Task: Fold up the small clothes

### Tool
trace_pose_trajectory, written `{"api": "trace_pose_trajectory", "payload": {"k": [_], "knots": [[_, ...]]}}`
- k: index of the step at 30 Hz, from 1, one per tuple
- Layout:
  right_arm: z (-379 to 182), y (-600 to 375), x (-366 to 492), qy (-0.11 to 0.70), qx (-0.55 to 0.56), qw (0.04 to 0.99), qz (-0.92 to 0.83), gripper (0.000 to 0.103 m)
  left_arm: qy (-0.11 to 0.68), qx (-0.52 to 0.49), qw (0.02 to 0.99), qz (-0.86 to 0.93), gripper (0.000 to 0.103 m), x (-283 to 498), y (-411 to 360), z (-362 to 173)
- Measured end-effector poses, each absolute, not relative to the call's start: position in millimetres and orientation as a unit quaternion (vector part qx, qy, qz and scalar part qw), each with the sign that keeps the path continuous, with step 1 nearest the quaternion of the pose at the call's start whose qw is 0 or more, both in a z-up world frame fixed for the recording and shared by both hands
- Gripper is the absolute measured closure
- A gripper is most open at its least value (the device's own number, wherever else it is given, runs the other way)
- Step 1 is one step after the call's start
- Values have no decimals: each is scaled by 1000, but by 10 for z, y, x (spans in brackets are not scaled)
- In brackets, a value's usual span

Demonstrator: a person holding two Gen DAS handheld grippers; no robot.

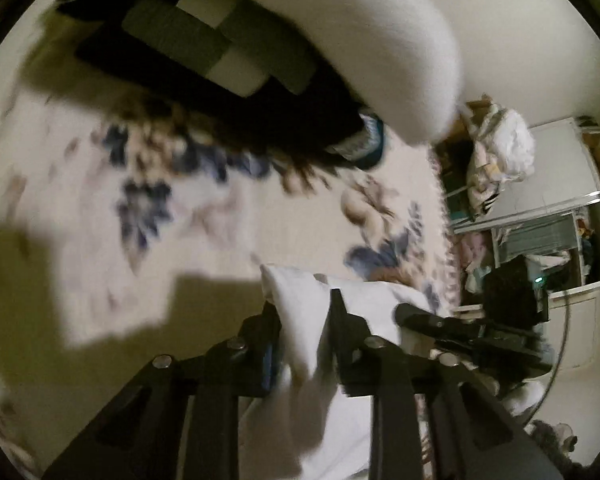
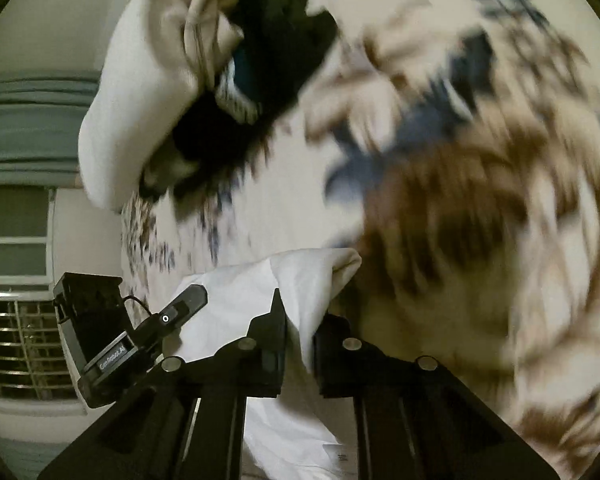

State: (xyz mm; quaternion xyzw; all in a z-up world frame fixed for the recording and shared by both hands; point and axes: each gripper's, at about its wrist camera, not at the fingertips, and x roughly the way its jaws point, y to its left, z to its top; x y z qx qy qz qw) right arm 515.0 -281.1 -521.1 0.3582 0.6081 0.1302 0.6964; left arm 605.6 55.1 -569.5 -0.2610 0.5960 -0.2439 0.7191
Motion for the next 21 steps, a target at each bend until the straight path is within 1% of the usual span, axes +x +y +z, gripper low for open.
{"api": "trace_pose_trajectory", "payload": {"k": [1, 2, 3, 4, 5, 6, 8, 11, 12, 13, 14, 15, 16, 17, 18, 21], "knots": [[-5225, -2808, 5212, 624, 345, 693, 111, 83, 609, -261, 713, -229, 77, 6093, 596, -5731], [-5218, -2812, 5217, 633, 331, 693, 97, 82, 612, -263, 711, -226, 77, 6070, 646, -5735], [-5194, -2820, 5183, 638, 321, 694, 91, 74, 611, -267, 710, -225, 73, 6006, 712, -5721], [-5158, -2842, 5095, 643, 312, 694, 88, 58, 608, -275, 712, -219, 67, 5879, 815, -5693], [-5127, -2871, 4988, 644, 311, 694, 87, 52, 606, -283, 713, -210, 51, 5763, 900, -5671], [-5111, -2901, 4884, 643, 315, 693, 86, 48, 603, -298, 713, -199, 44, 5625, 988, -5665], [-5144, -2970, 4596, 647, 334, 681, 85, 47, 601, -325, 705, -187, 44, 5390, 1084, -5700], [-5353, -2985, 4248, 660, 365, 653, 70, 45, 609, -333, 701, -163, 44, 5154, 1063, -5819], [-5429, -2978, 4176, 664, 372, 645, 67, 45, 607, -331, 706, -154, 48, 5084, 1033, -5847], [-5515, -2965, 4083, 666, 384, 637, 61, 45, 604, -329, 710, -148, 55, 5037, 1009, -5850], [-5573, -2941, 4027, 667, 391, 632, 56, 46, 602, -325, 716, -143, 89, 4967, 990, -5845], [-5600, -2927, 3974, 665, 395, 632, 50, 61, 603, -317, 718, -141, 96, 4921, 962, -5831], [-5605, -2917, 3919, 665, 390, 636, 36, 82, 601, -309, 724, -137, 96, 4869, 940, -5792], [-5585, -2908, 3879, 661, 392, 639, 28, 86, 594, -307, 731, -135, 96, 4803, 932, -5719], [-5562, -2900, 3848, 657, 402, 638, 24, 92, 589, -309, 734, -135, 96, 4750, 925, -5649], [-5397, -2897, 3739, 651, 396, 648, 15, 93, 588, -304, 737, -137, 96, 4642, 883, -5536]]}}
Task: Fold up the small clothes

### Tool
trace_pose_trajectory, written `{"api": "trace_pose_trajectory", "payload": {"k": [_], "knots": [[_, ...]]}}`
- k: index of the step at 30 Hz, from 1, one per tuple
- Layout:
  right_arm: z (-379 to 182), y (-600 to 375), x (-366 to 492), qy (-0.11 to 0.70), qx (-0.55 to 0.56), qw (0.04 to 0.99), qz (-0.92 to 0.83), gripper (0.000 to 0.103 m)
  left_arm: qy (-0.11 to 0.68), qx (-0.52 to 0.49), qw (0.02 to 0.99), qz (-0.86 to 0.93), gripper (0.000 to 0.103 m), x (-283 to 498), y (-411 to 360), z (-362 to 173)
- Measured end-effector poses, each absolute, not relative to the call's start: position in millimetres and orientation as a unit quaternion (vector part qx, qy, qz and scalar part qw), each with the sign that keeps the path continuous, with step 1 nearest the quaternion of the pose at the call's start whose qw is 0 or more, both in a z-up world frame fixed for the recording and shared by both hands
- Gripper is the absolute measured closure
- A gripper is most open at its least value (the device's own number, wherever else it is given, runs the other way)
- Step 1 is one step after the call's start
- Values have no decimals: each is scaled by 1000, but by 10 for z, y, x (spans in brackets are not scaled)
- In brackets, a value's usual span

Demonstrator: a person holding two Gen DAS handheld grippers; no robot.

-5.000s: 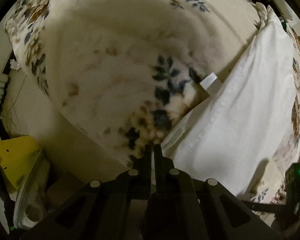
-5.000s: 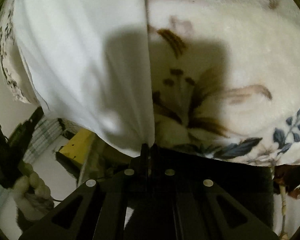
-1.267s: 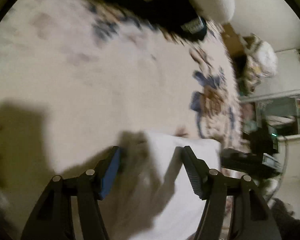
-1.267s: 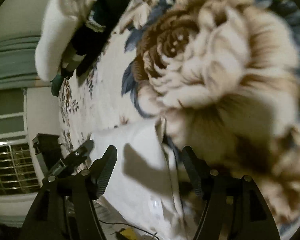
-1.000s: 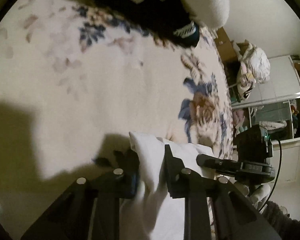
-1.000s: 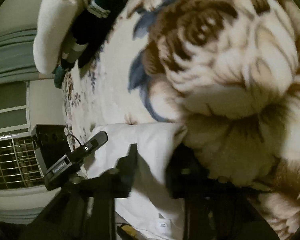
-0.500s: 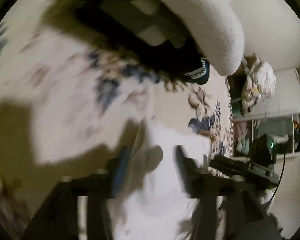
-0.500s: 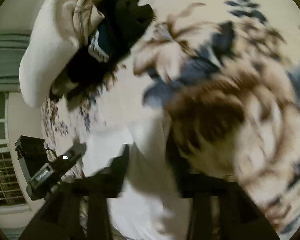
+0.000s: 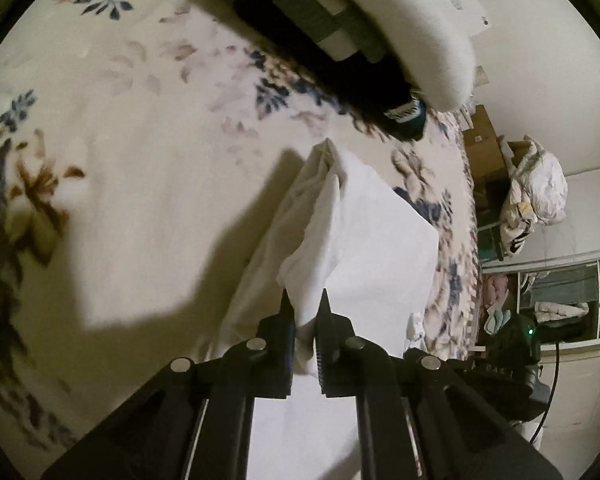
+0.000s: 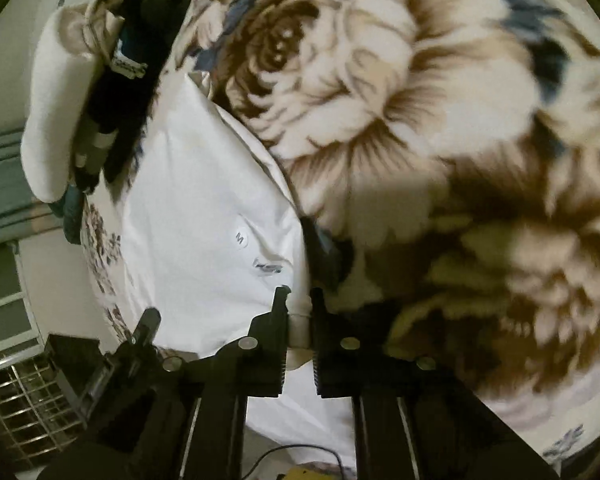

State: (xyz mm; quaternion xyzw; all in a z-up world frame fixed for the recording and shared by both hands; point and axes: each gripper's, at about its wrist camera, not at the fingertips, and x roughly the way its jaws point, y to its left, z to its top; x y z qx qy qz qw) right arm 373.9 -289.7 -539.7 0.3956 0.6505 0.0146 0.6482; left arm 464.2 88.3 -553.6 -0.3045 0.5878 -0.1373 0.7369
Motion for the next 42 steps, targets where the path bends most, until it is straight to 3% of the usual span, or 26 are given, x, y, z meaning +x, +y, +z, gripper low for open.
{"api": "trace_pose_trajectory", "payload": {"k": [4, 5, 7, 9, 10, 15, 22, 29, 31, 32, 33, 36, 42], "knots": [[-5468, -2884, 3713, 672, 373, 640, 10, 92, 617, -316, 709, -130, 92, 4680, 909, -5748], [-5484, -2895, 3718, 673, 374, 638, 10, 90, 622, -321, 703, -128, 85, 4688, 938, -5755], [-5462, -2945, 3697, 676, 372, 636, 13, 65, 619, -317, 706, -132, 77, 4661, 981, -5683], [-5380, -3027, 3594, 668, 379, 640, 18, 51, 613, -305, 715, -139, 54, 4542, 1058, -5555], [-5344, -3067, 3501, 669, 380, 638, 21, 48, 612, -302, 717, -140, 51, 4485, 1077, -5521], [-5362, -3161, 2881, 696, 387, 604, 33, 48, 631, -271, 715, -127, 50, 3838, 1283, -5439], [-5822, -3029, 1873, 739, 389, 548, 50, 48, 693, -243, 670, -108, 50, 2906, 1288, -5902], [-6133, -2807, 1496, 735, 397, 546, 68, 48, 706, -196, 671, -116, 50, 2603, 1022, -6232], [-6171, -2733, 1461, 734, 395, 549, 64, 48, 690, -188, 688, -123, 53, 2579, 970, -6176], [-6169, -2677, 1500, 731, 393, 555, 61, 48, 683, -187, 694, -131, 69, 2551, 946, -6149], [-6151, -2662, 1484, 728, 390, 561, 56, 50, 681, -186, 695, -137, 101, 2535, 925, -6138], [-6107, -2633, 1411, 722, 399, 562, 58, 93, 679, -199, 692, -144, 100, 2478, 926, -6082], [-5729, -2592, 1333, 693, 451, 555, 92, 96, 661, -282, 680, -145, 100, 2485, 1114, -5691]]}}
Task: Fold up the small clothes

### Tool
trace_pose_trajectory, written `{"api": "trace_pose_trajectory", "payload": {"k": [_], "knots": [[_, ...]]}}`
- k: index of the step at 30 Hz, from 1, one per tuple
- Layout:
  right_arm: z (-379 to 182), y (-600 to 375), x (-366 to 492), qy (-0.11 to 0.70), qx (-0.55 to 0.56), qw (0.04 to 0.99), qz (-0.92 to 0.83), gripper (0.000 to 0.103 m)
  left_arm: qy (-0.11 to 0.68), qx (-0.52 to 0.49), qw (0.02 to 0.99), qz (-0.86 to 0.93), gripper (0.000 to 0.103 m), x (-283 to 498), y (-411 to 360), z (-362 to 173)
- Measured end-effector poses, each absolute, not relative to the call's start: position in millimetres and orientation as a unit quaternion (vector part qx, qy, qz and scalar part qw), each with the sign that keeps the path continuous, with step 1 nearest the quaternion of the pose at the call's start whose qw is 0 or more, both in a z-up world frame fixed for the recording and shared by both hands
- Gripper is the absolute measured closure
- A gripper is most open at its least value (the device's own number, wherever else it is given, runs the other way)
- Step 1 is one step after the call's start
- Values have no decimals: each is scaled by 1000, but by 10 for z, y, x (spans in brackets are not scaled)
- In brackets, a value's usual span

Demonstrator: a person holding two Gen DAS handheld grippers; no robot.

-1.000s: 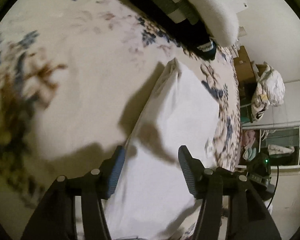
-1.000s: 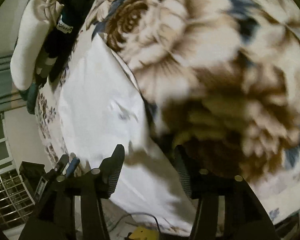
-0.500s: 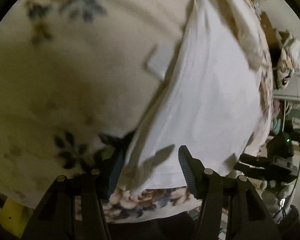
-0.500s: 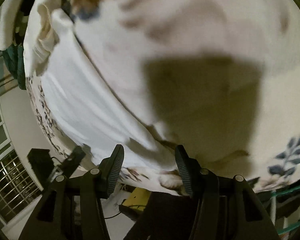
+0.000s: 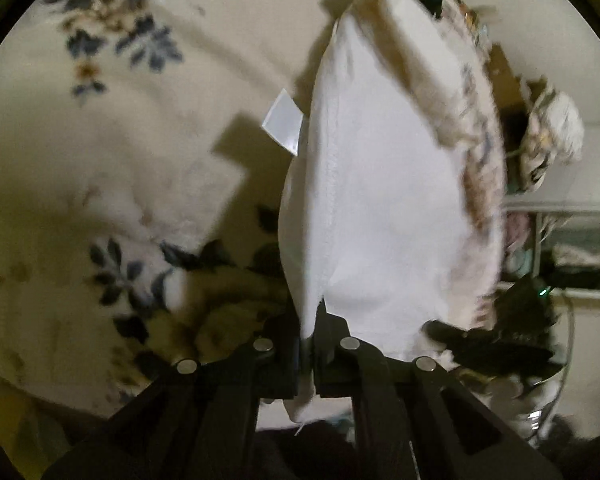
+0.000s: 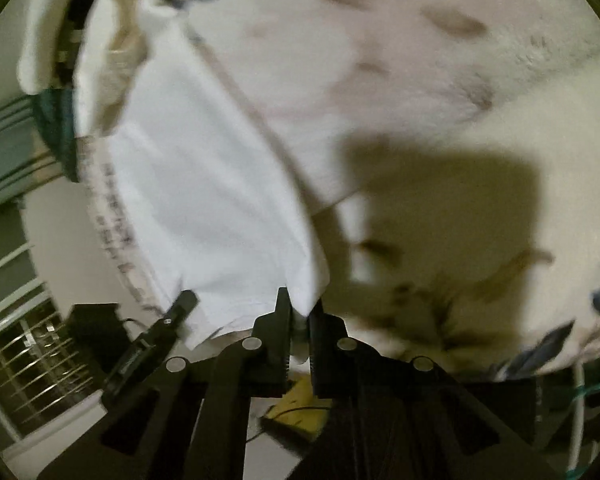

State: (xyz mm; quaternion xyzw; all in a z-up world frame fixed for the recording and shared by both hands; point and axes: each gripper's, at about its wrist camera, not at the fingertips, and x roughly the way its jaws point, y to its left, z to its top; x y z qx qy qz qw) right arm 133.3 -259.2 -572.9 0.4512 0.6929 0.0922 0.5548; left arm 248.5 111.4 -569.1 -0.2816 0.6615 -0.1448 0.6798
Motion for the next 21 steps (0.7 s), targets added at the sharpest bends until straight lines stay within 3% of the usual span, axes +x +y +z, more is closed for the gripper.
{"api": "trace_pose_trajectory", "payload": {"k": [4, 10, 17, 19, 20, 21], "knots": [[-5215, -2596, 1543, 662, 467, 572, 124, 96, 625, -342, 683, -159, 100, 2682, 1202, -5278], [-4600, -2753, 2245, 606, 479, 618, 147, 96, 556, -387, 711, -189, 100, 3570, 1158, -4791], [-4425, -2994, 3830, 557, 474, 672, 117, 96, 512, -363, 753, -199, 98, 4925, 943, -4790], [-4492, -3058, 4252, 550, 481, 674, 109, 95, 521, -356, 753, -190, 89, 5250, 947, -4908], [-4528, -3082, 4412, 545, 487, 676, 97, 93, 523, -363, 749, -185, 77, 5409, 947, -4977], [-4577, -3145, 4537, 541, 492, 676, 92, 92, 524, -374, 743, -184, 57, 5542, 979, -5041]]}}
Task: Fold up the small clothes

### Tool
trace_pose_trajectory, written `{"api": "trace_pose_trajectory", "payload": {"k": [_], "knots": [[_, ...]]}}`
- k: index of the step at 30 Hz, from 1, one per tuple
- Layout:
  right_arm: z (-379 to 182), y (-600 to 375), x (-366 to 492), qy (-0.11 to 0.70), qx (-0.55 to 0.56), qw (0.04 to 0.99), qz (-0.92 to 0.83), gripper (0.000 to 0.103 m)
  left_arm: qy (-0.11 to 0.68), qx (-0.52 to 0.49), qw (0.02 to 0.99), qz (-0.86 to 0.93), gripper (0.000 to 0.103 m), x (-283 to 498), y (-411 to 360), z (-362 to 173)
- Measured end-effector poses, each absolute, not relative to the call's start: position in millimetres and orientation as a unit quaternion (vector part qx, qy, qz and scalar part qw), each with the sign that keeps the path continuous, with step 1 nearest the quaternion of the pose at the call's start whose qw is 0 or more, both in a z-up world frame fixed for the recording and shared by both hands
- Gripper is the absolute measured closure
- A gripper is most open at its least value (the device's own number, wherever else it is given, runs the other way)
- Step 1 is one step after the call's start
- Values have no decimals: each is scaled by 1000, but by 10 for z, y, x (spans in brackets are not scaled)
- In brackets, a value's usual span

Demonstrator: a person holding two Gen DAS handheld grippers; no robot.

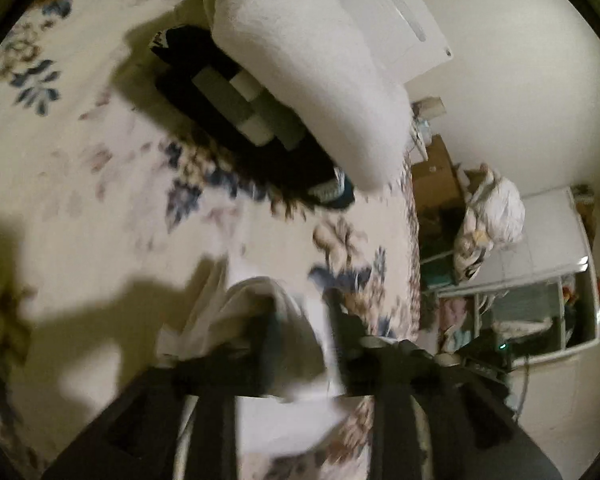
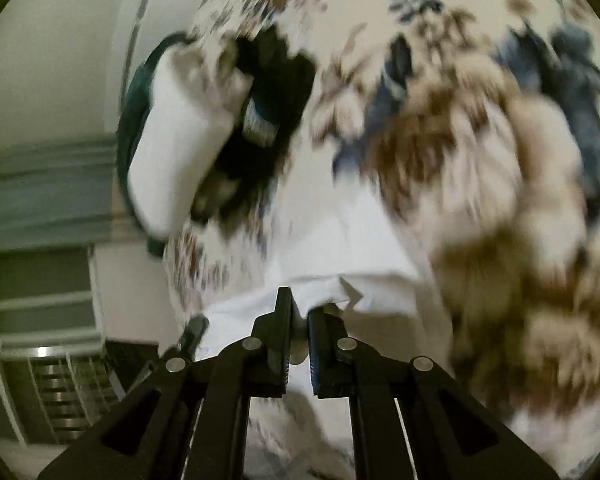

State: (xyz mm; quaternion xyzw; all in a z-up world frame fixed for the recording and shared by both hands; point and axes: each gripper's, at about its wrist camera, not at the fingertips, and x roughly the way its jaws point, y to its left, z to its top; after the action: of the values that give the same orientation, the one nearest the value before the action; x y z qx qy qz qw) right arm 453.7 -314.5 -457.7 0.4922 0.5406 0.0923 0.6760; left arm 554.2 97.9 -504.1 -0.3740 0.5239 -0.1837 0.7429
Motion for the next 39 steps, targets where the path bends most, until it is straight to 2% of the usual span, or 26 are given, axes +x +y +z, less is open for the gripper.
{"api": "trace_pose_trajectory", "payload": {"k": [1, 2, 3, 4, 6, 10, 14, 15, 16, 17, 18, 19, 22, 24, 25, 26, 27, 28, 29, 34, 36, 37, 38, 39], "knots": [[-4620, -3169, 4660, 543, 495, 672, 92, 82, 523, -379, 742, -179, 49, 5599, 1008, -5062], [-4640, -3205, 4733, 543, 497, 671, 90, 73, 513, -390, 744, -175, 46, 5626, 1084, -5063], [-4638, -3236, 4742, 538, 496, 676, 87, 61, 506, -396, 746, -175, 46, 5633, 1143, -5058], [-4631, -3282, 4702, 538, 487, 682, 88, 53, 504, -395, 749, -172, 46, 5631, 1174, -5053], [-4619, -3329, 4596, 544, 465, 694, 85, 49, 507, -375, 759, -162, 45, 5572, 1232, -5041], [-4826, -3362, 4351, 580, 421, 695, 64, 48, 545, -317, 762, -147, 45, 5452, 1129, -5245], [-5177, -3392, 4387, 601, 439, 666, 51, 48, 579, -295, 746, -146, 45, 5573, 924, -5597], [-5225, -3398, 4428, 598, 448, 662, 50, 48, 582, -291, 745, -147, 48, 5623, 878, -5654], [-5263, -3396, 4492, 593, 456, 661, 52, 49, 579, -290, 747, -153, 52, 5651, 848, -5670], [-5276, -3401, 4542, 584, 465, 663, 56, 55, 572, -286, 751, -163, 87, 5692, 812, -5669], [-5263, -3397, 4601, 577, 467, 668, 58, 90, 574, -274, 755, -164, 100, 5739, 777, -5665], [-5232, -3384, 4690, 577, 452, 678, 49, 100, 572, -268, 757, -166, 100, 5786, 766, -5661], [-5161, -3349, 4853, 578, 419, 699, 31, 100, 567, -271, 760, -167, 100, 5846, 869, -5612], [-5131, -3337, 4849, 591, 403, 698, 34, 98, 580, -282, 746, -166, 92, 5797, 983, -5596], [-5107, -3342, 4792, 598, 393, 697, 37, 94, 583, -283, 744, -164, 86, 5721, 1039, -5567], [-5080, -3344, 4722, 605, 380, 699, 35, 88, 582, -282, 744, -165, 70, 5603, 1102, -5523], [-5054, -3346, 4637, 609, 373, 699, 35, 71, 581, -280, 746, -165, 55, 5461, 1151, -5489], [-5042, -3354, 4485, 613, 374, 695, 41, 58, 582, -275, 748, -161, 50, 5313, 1189, -5469], [-5045, -3345, 4347, 618, 377, 688, 47, 55, 587, -272, 746, -157, 47, 5138, 1226, -5471], [-5281, -3123, 3782, 655, 397, 638, 78, 54, 607, -308, 715, -155, 47, 4701, 1188, -5655], [-5385, -3047, 3698, 662, 397, 630, 76, 54, 599, -322, 715, -160, 52, 4668, 1091, -5698], [-5433, -3019, 3653, 662, 405, 627, 73, 63, 592, -324, 720, -163, 65, 4657, 1056, -5694], [-5441, -3013, 3628, 657, 411, 628, 72, 76, 595, -311, 724, -162, 97, 4670, 986, -5694], [-5430, -3022, 3606, 655, 407, 634, 61, 93, 598, -307, 721, -165, 97, 4679, 964, -5691]]}}
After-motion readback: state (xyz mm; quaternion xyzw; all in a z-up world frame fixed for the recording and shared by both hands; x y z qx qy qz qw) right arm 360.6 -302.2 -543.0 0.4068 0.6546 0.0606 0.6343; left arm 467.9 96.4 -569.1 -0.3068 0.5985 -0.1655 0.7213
